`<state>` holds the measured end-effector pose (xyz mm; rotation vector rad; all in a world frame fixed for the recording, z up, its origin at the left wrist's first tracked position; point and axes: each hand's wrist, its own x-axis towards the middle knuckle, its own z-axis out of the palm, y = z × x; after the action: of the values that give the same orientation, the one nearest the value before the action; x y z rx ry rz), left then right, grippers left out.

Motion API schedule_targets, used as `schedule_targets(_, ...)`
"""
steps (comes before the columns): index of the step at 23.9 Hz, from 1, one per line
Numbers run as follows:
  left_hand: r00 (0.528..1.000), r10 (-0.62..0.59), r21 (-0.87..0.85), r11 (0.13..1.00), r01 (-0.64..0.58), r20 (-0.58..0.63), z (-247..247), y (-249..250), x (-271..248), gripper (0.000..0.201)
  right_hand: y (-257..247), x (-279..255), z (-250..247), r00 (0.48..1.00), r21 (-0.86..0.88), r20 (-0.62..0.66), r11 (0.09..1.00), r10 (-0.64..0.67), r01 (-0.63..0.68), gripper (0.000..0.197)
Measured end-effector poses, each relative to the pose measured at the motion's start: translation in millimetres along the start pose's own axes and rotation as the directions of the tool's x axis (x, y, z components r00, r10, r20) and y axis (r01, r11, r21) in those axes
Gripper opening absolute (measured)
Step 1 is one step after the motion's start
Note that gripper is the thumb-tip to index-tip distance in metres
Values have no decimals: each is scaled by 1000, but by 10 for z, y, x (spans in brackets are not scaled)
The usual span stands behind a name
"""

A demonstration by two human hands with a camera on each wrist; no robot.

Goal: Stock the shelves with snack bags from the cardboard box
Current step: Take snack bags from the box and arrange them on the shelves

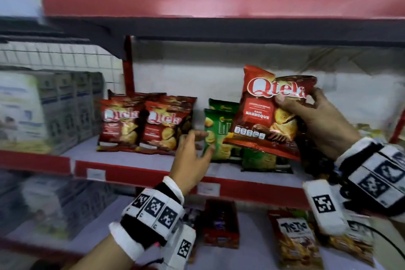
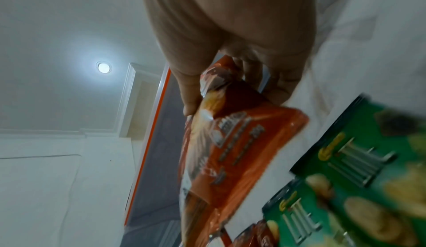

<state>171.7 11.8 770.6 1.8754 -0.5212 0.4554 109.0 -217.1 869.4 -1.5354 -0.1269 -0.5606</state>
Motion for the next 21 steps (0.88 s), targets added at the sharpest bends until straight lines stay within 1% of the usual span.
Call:
schedule_targets(3,992,-17,140,990,35,-123,-1028,-626,144,22,130,114,1069,998,-16,58,1000,14,-13,73)
schedule_targets(5,976,-22,249,965,77,-216,-1565,-972,243,23,270,179,1601,996,-70,72,996,55,-50,76)
schedule_targets(6,970,-21,316,944,99,-240,-1782,-1118,289,23,359,205,1834,995,-101,65,992,78,-72,77)
schedule_targets(8,977,-45,417,900,129,-206,-2073,-1373,382,24,567,217,2223,990,-123,49,985,131,-124,76)
schedule_targets(9,984,-87,414,898,146,-158,-2232,-1513,423,24,685,224,2474,986,-121,50,981,157,-150,72)
schedule_targets(10,985,-136,391,905,167,-107,-2230,-1581,434,26,762,219,2576,982,-124,59,978,177,-169,69)
schedule_targets(11,980,-181,363,910,201,-87,-2233,-1652,429,27,820,234,2712,978,-145,75,973,192,-180,71)
schedule_targets(12,974,-196,337,915,223,-112,-2226,-1708,409,27,860,262,2840,975,-167,87,968,205,-189,77)
schedule_targets(13,966,-178,286,931,227,-187,-2215,-1750,378,26,884,300,2964,975,-199,85,962,207,-187,84)
schedule_targets(15,925,-142,102,977,189,-352,-2222,-1749,318,28,891,383,3210,976,-292,77,941,202,-171,93)
schedule_targets(16,913,-146,25,985,168,-381,-2229,-1722,302,35,895,406,3313,974,-335,95,928,208,-165,95)
schedule_targets(17,925,-155,-10,987,161,-348,-2236,-1709,303,47,921,411,3406,970,-372,125,916,208,-149,96)
schedule_targets(18,947,-169,-5,985,175,-274,-2238,-1690,310,63,958,394,3479,967,-401,155,908,202,-125,97)
schedule_targets(19,963,-193,29,979,202,-188,-2252,-1682,322,78,1012,360,3541,966,-422,168,900,198,-111,99)
schedule_targets(20,968,-215,74,971,226,-128,-2252,-1660,336,91,1049,318,3555,968,-439,167,893,187,-97,100)
schedule_targets(21,969,-220,107,967,232,-110,-2258,-1648,353,100,1082,278,3540,973,-459,158,885,170,-80,100)
